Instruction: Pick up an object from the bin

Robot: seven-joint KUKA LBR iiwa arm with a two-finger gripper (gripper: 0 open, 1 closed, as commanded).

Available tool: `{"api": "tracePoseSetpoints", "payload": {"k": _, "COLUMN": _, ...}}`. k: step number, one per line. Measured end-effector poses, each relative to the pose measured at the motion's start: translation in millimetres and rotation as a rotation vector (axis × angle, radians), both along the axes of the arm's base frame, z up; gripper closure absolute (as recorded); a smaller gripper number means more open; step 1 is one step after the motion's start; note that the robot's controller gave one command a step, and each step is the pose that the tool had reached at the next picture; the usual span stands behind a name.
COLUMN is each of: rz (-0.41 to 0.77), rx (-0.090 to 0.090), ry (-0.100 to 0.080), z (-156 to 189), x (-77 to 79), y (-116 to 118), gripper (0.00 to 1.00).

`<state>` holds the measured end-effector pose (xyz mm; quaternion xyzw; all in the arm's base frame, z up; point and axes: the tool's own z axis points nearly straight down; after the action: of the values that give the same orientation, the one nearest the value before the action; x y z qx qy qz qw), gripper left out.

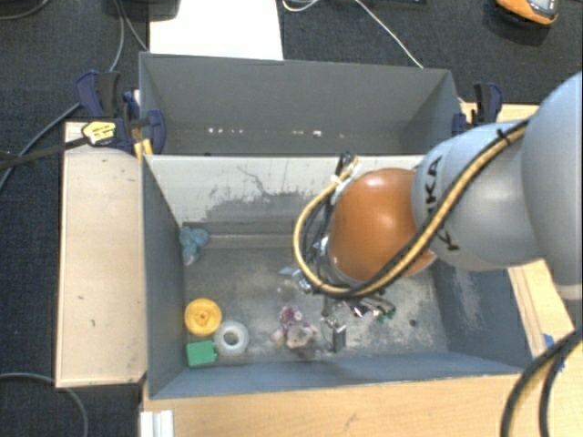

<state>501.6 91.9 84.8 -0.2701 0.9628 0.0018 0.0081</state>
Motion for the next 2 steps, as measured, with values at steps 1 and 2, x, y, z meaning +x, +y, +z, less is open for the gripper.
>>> {"api": "tracePoseSetpoints", "payload": {"k": 1, "rz": 0.112, "rx": -0.002, "ry": 0.003, "z": 5, "x": -12.8, "y": -5, "gripper": 0.0}}
{"api": "tracePoseSetpoints", "payload": {"k": 2, "rz": 0.54, "rx": -0.006, "ry": -0.008, "z": -14, "x": 7.2, "y": 26, "gripper": 1.0}}
